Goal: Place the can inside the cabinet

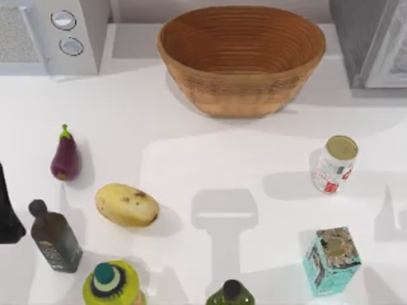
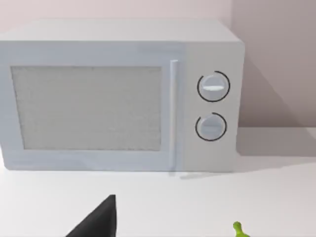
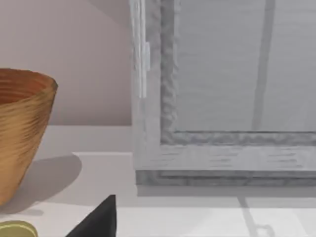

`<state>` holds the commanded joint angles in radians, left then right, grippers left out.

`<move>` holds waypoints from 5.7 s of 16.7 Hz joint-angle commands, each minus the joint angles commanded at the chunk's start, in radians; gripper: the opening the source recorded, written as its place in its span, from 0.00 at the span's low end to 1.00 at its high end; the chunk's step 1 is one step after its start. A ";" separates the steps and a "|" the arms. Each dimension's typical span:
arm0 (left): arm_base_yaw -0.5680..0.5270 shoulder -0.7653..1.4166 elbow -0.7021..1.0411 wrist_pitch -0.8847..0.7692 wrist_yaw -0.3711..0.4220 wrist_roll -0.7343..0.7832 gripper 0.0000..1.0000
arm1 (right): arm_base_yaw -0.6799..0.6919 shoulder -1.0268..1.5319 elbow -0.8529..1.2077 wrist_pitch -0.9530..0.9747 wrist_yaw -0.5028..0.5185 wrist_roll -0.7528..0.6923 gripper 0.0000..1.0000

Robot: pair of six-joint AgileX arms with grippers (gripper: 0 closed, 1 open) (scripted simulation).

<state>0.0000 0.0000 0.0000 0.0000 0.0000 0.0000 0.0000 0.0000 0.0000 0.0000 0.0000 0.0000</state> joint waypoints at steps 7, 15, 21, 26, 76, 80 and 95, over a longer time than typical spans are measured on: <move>0.000 0.000 0.000 0.000 0.000 0.000 1.00 | 0.074 0.160 0.039 0.070 0.066 0.043 1.00; 0.000 0.000 0.000 0.000 0.000 0.000 1.00 | 0.339 0.811 0.196 0.329 0.305 0.197 1.00; 0.000 0.000 0.000 0.000 0.000 0.000 1.00 | 0.541 1.326 0.320 0.528 0.484 0.312 1.00; 0.000 0.000 0.000 0.000 0.000 0.000 1.00 | 0.642 1.580 0.366 0.622 0.570 0.366 1.00; 0.000 0.000 0.000 0.000 0.000 0.000 1.00 | 0.518 1.862 0.516 0.785 0.467 0.301 0.00; 0.000 0.000 0.000 0.000 0.000 0.000 1.00 | 0.512 1.728 0.541 0.661 0.413 0.303 0.00; 0.000 0.000 0.000 0.000 0.000 0.000 1.00 | 0.531 1.388 0.785 0.036 0.475 0.292 0.00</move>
<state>0.0000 0.0000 0.0000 0.0000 0.0000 0.0000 0.5312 1.3880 0.7852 0.0356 0.4752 0.2925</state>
